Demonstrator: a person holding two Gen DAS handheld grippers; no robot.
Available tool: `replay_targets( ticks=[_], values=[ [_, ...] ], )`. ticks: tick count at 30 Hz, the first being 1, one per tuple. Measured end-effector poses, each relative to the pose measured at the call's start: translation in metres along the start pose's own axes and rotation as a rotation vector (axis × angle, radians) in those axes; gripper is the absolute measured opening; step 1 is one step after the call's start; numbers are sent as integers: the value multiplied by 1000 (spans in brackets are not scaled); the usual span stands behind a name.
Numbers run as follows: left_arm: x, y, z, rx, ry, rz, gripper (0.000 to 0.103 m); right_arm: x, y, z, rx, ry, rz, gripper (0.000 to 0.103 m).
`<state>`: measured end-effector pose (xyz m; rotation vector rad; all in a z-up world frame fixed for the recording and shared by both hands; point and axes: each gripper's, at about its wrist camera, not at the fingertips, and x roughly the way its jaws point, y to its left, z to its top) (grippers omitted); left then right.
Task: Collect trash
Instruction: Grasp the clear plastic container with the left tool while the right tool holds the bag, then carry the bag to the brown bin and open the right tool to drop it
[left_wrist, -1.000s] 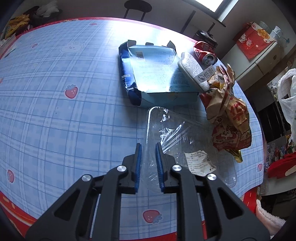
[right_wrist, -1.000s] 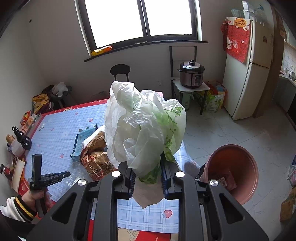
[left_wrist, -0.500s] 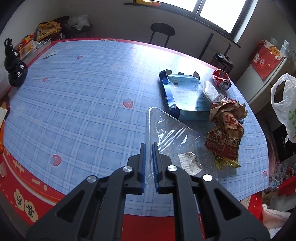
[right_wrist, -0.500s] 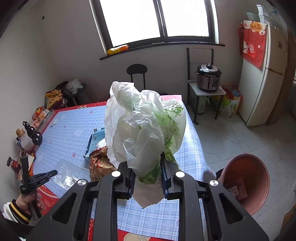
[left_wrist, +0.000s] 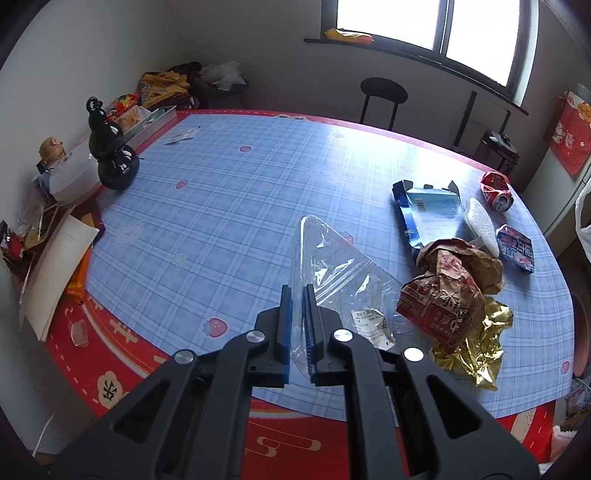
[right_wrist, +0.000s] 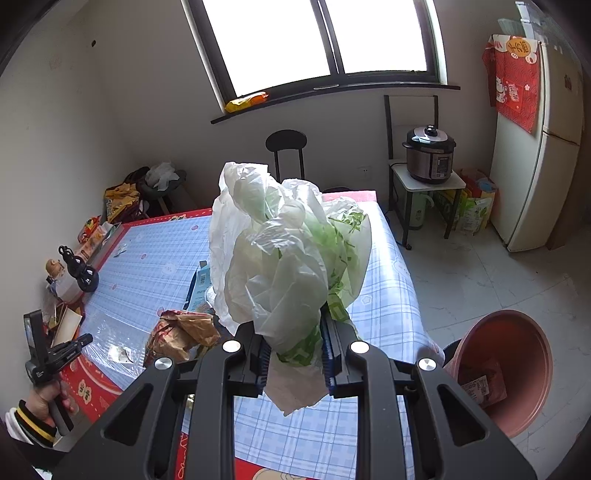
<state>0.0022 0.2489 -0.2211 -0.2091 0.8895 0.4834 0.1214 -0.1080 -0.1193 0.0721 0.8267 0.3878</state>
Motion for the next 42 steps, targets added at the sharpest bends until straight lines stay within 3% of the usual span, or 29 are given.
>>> replay_targets(
  ticks=[4, 10, 15, 20, 25, 29, 35, 42],
  values=[
    [-26, 1, 15, 3, -86, 45, 10, 1, -7, -1, 8, 6, -1, 23],
    [-64, -23, 43, 94, -212, 125, 10, 6, -12, -5, 19, 23, 13, 23],
    [-71, -30, 58, 143, -235, 215, 10, 6, -14, -4, 17, 22, 23, 23],
    [-72, -12, 67, 91, -228, 266, 10, 2, -22, -5, 34, 16, 14, 23],
    [-90, -11, 78, 13, -267, 145, 10, -11, -34, -3, 53, -13, -11, 23],
    [-106, -37, 94, -24, -308, -19, 10, -35, -50, 2, 55, -70, -66, 23],
    [-119, -123, 114, 39, -350, -239, 11, -80, -104, 6, 99, -142, -216, 23],
    [-121, -234, 117, 117, -331, -460, 11, -102, -182, -1, 134, -112, -444, 23]
  ],
)
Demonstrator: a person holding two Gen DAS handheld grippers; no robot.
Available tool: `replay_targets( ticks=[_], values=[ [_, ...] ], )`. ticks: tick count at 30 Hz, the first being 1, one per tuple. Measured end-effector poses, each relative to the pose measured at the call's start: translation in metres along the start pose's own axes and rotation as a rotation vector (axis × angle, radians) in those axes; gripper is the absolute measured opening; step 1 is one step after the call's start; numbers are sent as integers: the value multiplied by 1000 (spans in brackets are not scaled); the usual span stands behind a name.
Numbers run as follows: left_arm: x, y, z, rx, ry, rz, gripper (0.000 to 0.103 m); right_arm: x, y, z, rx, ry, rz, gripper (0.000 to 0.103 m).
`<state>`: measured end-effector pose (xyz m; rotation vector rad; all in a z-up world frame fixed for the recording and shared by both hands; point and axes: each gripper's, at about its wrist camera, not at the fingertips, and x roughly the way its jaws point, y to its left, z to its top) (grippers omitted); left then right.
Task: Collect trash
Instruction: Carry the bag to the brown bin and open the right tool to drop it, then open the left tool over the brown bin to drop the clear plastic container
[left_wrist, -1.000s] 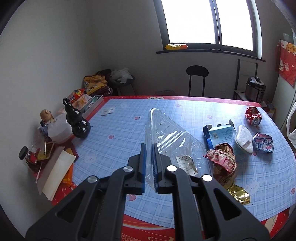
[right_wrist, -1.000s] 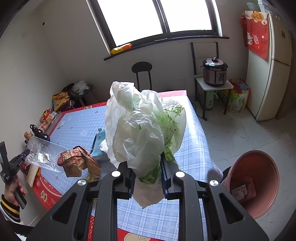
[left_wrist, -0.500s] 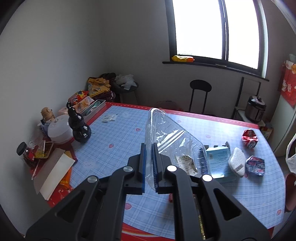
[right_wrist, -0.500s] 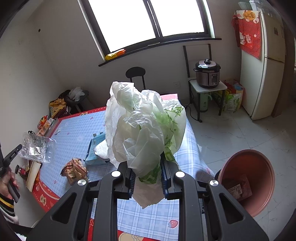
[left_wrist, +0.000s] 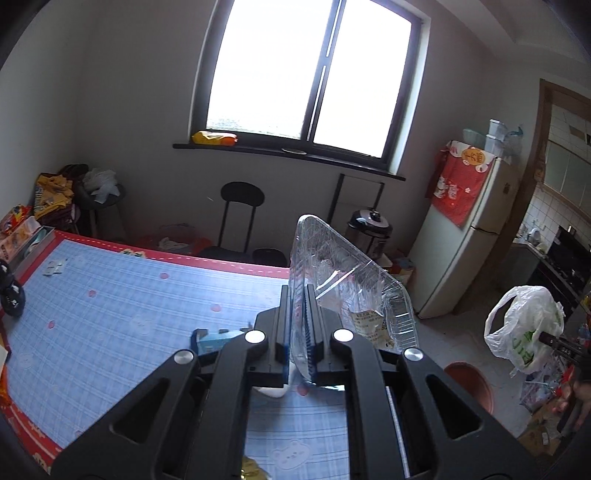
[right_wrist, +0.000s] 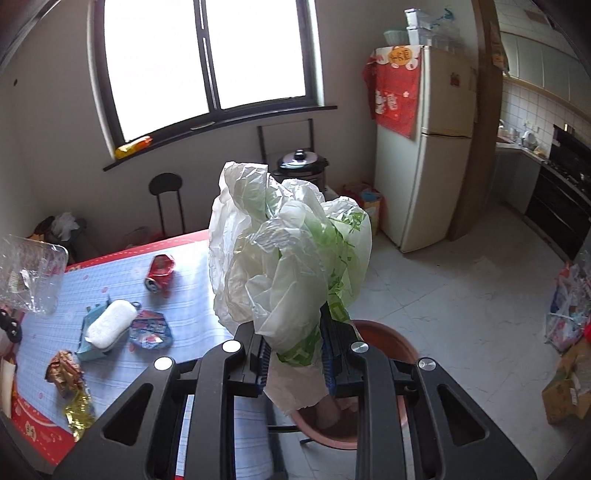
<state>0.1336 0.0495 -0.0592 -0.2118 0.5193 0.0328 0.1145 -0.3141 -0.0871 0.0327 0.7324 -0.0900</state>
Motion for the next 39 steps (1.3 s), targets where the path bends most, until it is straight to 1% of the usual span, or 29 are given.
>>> replay_targets(
  ticks=[3, 5, 9, 12, 13, 15, 17, 18, 19, 20, 21, 23, 26, 30, 34, 39],
  values=[
    [18, -39, -5, 22, 22, -61, 11, 19, -27, -2, 6, 46, -60, 23],
    [27, -60, -9, 39, 34, -89, 11, 33, -40, -5, 21, 80, -79, 23],
    [39, -99, -16, 60, 51, -121, 11, 49, -58, -7, 60, 108, -62, 23],
    [41, -120, -22, 78, 58, -136, 11, 53, -61, -6, 60, 111, -58, 26],
    [43, -127, -23, 85, 61, -140, 11, 54, -62, -5, 62, 112, -52, 29],
    [40, -132, -26, 95, 66, -150, 11, 55, -62, -3, 68, 112, -37, 39],
    [40, -140, -28, 105, 68, -157, 11, 53, -64, 0, 78, 93, -29, 60],
    [40, -144, -28, 110, 69, -161, 11, 51, -65, 1, 85, 85, -29, 67],
    [38, -147, -29, 115, 69, -164, 11, 49, -66, 3, 93, 77, -24, 76],
    [38, -150, -28, 120, 69, -168, 11, 45, -67, 5, 101, 66, -19, 82],
    [38, -153, -28, 126, 70, -173, 11, 42, -69, 7, 109, 56, -14, 84],
    [38, -161, -29, 138, 72, -185, 11, 32, -72, 10, 124, 31, -22, 95],
    [40, -174, -27, 164, 77, -211, 11, 11, -78, 13, 147, -26, -33, 97],
    [47, -198, -30, 204, 92, -258, 11, -12, -90, 10, 168, -54, -76, 97],
    [62, -233, -37, 261, 113, -307, 11, -34, -104, 1, 184, -70, -110, 97],
    [88, -289, -53, 333, 156, -375, 11, -50, -126, -14, 210, -70, -144, 97]
  ],
)
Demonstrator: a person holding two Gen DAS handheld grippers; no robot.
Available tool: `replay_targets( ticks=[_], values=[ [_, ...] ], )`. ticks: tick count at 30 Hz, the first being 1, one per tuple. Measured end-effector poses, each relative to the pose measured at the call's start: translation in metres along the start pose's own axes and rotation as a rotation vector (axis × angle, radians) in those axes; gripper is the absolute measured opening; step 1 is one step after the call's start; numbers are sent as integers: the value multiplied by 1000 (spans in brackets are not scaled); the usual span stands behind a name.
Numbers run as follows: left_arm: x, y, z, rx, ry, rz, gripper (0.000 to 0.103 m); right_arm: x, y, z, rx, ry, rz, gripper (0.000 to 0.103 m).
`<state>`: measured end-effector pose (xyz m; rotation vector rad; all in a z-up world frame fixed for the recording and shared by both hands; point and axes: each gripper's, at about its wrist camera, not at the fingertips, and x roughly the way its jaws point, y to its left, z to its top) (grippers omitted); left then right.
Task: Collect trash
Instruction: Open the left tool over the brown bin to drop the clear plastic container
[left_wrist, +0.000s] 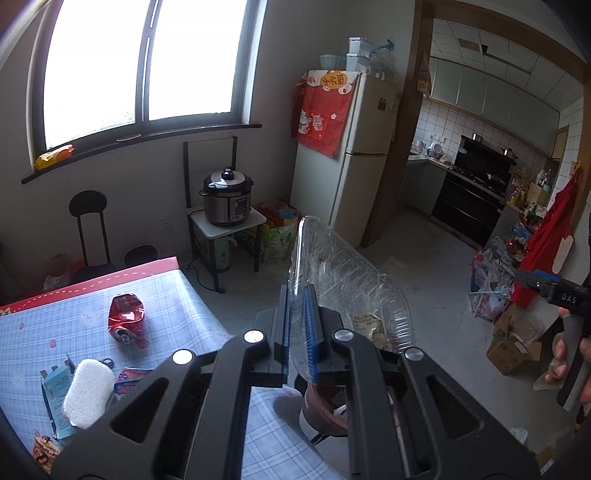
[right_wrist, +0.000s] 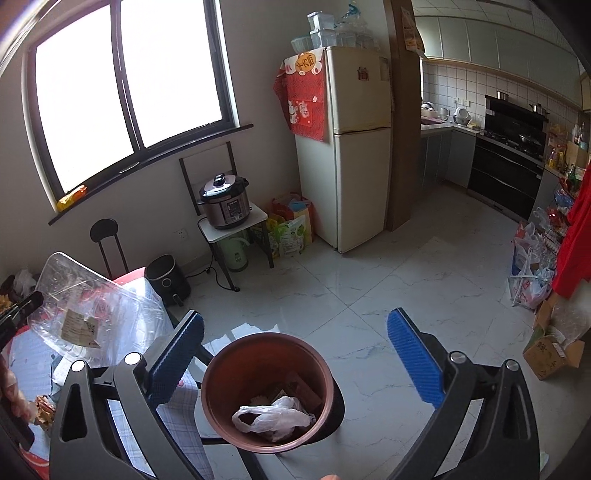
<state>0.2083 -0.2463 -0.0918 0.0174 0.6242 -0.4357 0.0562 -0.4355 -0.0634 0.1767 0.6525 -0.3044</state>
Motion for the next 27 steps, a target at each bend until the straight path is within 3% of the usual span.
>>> replay_targets(
  ticks=[7, 8, 9, 11, 16, 27],
  values=[
    [50, -57, 10, 76, 15, -63, 13, -6, -35, -7, 48, 7, -48, 97],
    [56, -63, 11, 87, 11, -68, 22, -7, -39, -7, 55, 7, -52, 97],
    [61, -68, 11, 94, 16, -82, 56, -8, -42, -8, 62, 6, -55, 97],
    [66, -71, 13, 88, -1, -92, 92, -9, -46, -10, 69, 5, -61, 97],
    [55, -65, 13, 79, -24, -87, 94, -12, -48, -13, 82, 4, -62, 97],
    [6, 10, 3, -32, -17, 14, 97, -9, -17, -13, 51, 15, -26, 97]
  ],
)
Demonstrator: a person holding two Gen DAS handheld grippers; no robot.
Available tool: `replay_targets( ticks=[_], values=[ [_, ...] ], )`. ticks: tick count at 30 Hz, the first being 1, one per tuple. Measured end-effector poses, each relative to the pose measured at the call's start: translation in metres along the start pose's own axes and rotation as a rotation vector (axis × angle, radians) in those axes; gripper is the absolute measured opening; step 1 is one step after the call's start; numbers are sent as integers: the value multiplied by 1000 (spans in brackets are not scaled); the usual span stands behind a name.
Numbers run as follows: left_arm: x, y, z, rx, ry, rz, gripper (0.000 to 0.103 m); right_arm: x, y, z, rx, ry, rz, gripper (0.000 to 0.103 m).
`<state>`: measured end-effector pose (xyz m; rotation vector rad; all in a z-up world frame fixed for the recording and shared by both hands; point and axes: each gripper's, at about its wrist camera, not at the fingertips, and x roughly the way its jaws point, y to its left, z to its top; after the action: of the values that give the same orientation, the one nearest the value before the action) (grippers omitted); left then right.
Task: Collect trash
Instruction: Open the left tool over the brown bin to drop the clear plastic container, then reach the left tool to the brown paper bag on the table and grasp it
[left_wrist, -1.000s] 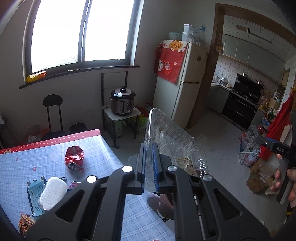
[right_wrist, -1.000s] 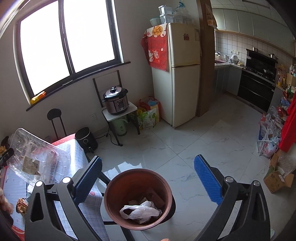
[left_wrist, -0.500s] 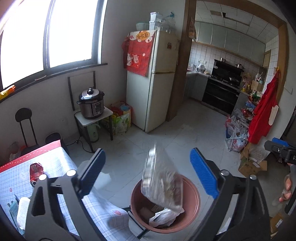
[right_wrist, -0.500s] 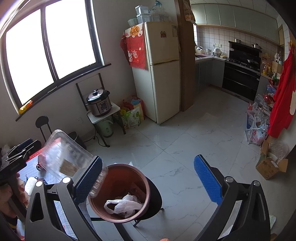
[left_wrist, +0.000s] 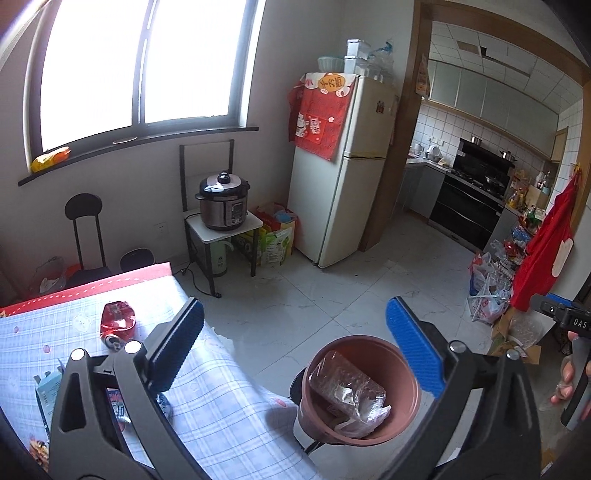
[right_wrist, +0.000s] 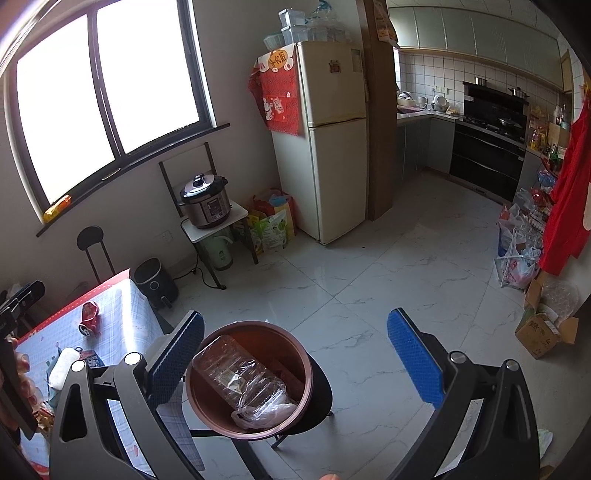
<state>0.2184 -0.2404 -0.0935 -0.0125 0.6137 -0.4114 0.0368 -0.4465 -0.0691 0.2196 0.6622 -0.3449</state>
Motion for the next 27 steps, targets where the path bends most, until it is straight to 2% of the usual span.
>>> replay_targets(
  ticks=[6, 14, 27],
  values=[
    [-37, 50, -11, -62, -14, 88, 97, 1, 30, -3, -31, 11, 40, 97],
    [-97, 132, -36, -140, -26, 251, 97, 8, 85, -11, -98, 39, 107, 97],
    [-225, 275, -119, -339, -52, 546, 97, 20, 208, -33, -248, 98, 239, 97]
  ],
)
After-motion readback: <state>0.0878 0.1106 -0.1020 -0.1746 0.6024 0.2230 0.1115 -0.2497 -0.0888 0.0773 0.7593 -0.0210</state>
